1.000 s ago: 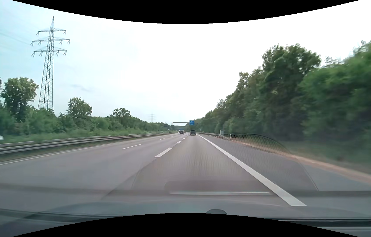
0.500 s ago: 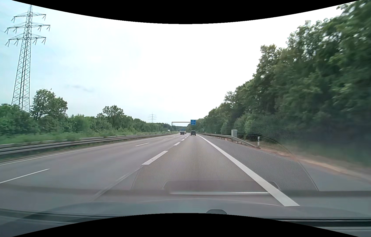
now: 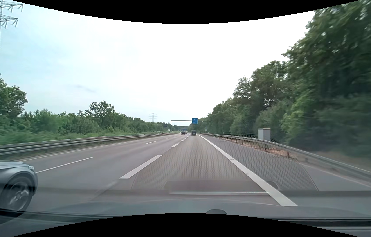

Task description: Follow the waypoints while adhering to traffic rules and regulations

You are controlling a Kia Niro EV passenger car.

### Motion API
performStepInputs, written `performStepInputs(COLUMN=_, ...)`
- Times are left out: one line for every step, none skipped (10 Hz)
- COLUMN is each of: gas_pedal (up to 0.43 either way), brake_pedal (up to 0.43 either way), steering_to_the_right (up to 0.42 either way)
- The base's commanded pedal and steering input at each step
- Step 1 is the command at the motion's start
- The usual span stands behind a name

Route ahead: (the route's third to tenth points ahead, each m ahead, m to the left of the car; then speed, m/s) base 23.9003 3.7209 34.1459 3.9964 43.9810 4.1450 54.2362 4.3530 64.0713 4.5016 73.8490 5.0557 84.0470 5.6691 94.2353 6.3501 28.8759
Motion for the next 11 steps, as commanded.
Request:
performStepInputs(gas_pedal=0.209, brake_pedal=0.000, steering_to_the_right=-0.008)
performStepInputs(gas_pedal=0.209, brake_pedal=0.000, steering_to_the_right=-0.007)
performStepInputs(gas_pedal=0.209, brake_pedal=0.000, steering_to_the_right=-0.007)
performStepInputs(gas_pedal=0.209, brake_pedal=0.000, steering_to_the_right=-0.006)
performStepInputs(gas_pedal=0.209, brake_pedal=0.000, steering_to_the_right=-0.006)
performStepInputs(gas_pedal=0.209, brake_pedal=0.000, steering_to_the_right=-0.006)
performStepInputs(gas_pedal=0.209, brake_pedal=0.000, steering_to_the_right=-0.006)
performStepInputs(gas_pedal=0.209, brake_pedal=0.000, steering_to_the_right=-0.006)
performStepInputs(gas_pedal=0.209, brake_pedal=0.000, steering_to_the_right=-0.006)
performStepInputs(gas_pedal=0.197, brake_pedal=0.000, steering_to_the_right=-0.006)
performStepInputs(gas_pedal=0.169, brake_pedal=0.000, steering_to_the_right=-0.006)
